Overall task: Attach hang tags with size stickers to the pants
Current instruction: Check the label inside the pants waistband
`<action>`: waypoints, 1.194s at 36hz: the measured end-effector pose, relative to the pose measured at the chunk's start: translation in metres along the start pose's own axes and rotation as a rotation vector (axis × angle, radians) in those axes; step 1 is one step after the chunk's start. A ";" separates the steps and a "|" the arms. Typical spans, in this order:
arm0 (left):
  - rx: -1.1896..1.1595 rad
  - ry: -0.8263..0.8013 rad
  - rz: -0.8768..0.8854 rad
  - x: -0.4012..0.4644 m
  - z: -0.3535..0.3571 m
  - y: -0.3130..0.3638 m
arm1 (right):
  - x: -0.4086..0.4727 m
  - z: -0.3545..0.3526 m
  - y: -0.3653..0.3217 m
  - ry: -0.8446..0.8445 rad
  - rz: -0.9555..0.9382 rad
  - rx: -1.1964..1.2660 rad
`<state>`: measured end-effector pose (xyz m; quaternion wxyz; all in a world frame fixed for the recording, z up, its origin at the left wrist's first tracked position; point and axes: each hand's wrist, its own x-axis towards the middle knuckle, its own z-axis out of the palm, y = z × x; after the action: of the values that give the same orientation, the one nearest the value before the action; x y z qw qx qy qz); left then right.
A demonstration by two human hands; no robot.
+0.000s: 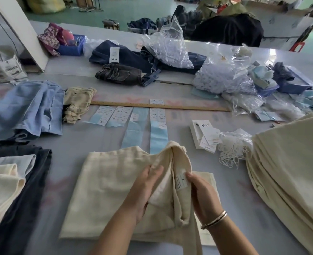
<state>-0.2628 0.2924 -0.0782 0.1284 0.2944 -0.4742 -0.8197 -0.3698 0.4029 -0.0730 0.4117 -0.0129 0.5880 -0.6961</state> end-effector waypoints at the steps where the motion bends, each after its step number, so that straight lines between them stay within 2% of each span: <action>1: 0.102 -0.023 0.027 -0.001 0.002 0.002 | 0.000 0.000 0.000 0.000 0.008 0.012; 6: 0.503 0.062 0.126 0.006 0.017 -0.004 | -0.002 0.001 -0.003 -0.043 0.039 0.046; 11: 0.495 0.043 0.156 0.013 0.025 -0.014 | 0.001 -0.005 -0.007 -0.059 -0.079 -0.153; 15: 0.297 0.048 0.129 0.016 0.018 -0.016 | 0.000 -0.015 -0.011 -0.086 -0.070 -0.059; 21: -0.105 -0.022 0.026 0.015 0.005 -0.015 | -0.006 -0.018 -0.013 -0.276 0.021 0.170; 28: -0.189 -0.024 0.050 0.011 -0.007 -0.008 | -0.004 -0.006 -0.009 -0.376 -0.009 0.214; 35: -0.291 -0.053 0.050 0.012 -0.016 -0.008 | -0.001 0.000 -0.011 -0.344 0.001 0.196; 43: -0.306 0.034 0.068 0.020 -0.038 -0.017 | 0.006 -0.009 -0.019 -0.364 -0.053 0.095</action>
<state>-0.2545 0.2649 -0.1146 0.2075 0.2689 -0.3515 -0.8724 -0.3884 0.4062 -0.0626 0.4930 -0.1347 0.4697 -0.7198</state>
